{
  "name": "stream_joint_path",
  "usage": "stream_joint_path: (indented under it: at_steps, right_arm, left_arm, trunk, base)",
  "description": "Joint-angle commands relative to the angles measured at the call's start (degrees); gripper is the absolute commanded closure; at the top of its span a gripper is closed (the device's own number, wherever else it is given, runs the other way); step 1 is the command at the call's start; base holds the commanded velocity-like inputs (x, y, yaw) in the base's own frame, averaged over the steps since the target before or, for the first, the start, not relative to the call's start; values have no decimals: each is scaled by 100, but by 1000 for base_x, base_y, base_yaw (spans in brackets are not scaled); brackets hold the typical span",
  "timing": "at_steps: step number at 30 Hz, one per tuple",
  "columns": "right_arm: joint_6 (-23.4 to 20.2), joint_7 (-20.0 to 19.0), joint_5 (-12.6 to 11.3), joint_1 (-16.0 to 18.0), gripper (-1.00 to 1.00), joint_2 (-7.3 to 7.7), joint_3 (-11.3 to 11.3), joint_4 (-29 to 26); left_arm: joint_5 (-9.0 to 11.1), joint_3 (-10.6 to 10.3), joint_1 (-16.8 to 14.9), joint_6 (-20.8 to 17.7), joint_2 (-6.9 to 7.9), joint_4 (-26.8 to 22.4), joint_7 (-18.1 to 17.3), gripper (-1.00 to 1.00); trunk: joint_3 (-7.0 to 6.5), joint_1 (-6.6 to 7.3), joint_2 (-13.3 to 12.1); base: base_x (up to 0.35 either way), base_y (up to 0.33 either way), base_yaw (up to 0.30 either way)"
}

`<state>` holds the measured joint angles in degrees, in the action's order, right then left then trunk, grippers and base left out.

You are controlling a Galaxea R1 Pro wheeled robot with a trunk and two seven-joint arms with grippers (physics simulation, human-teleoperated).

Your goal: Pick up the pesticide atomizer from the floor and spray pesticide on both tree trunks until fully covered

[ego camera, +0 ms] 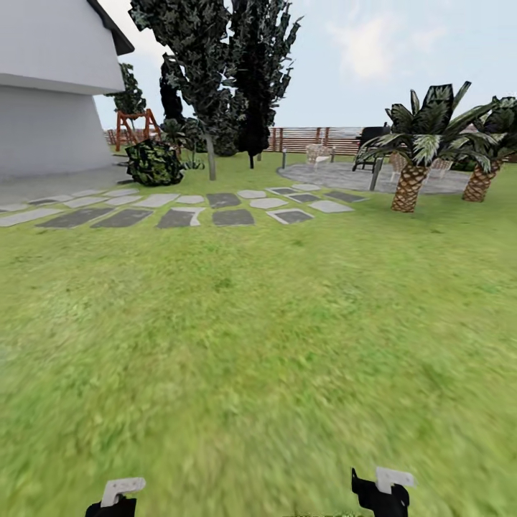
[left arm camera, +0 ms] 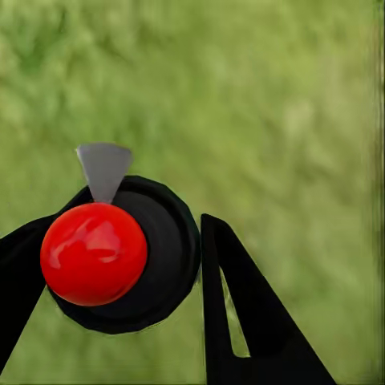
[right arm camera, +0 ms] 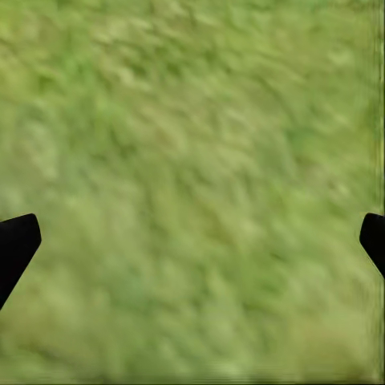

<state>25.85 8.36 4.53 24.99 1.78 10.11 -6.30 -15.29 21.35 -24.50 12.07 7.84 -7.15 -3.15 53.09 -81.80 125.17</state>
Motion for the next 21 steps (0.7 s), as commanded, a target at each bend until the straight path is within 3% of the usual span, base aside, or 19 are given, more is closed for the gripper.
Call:
stream_joint_path:
  at_steps: [1, 11, 21]
  right_arm:
    - [17, 16, 48, 5, -100, -2, 33, 7]
    - [18, 16, 48, 5, -100, -2, 33, 8]
    - [17, 16, 48, 5, -100, -2, 34, 7]
  left_arm:
    - [-50, 46, -1, 22, 4, 3, -27, 100]
    - [-62, 57, 3, 20, 22, 3, -19, 100]
    - [-62, 62, 6, 15, 35, 3, -19, 100]
  trunk:
    - [5, 1, 2]
    - [5, 1, 2]
    - [5, 1, 2]
  base:
    - [0, -106, -300]
    - [10, -243, -300]
    - [132, -266, -300]
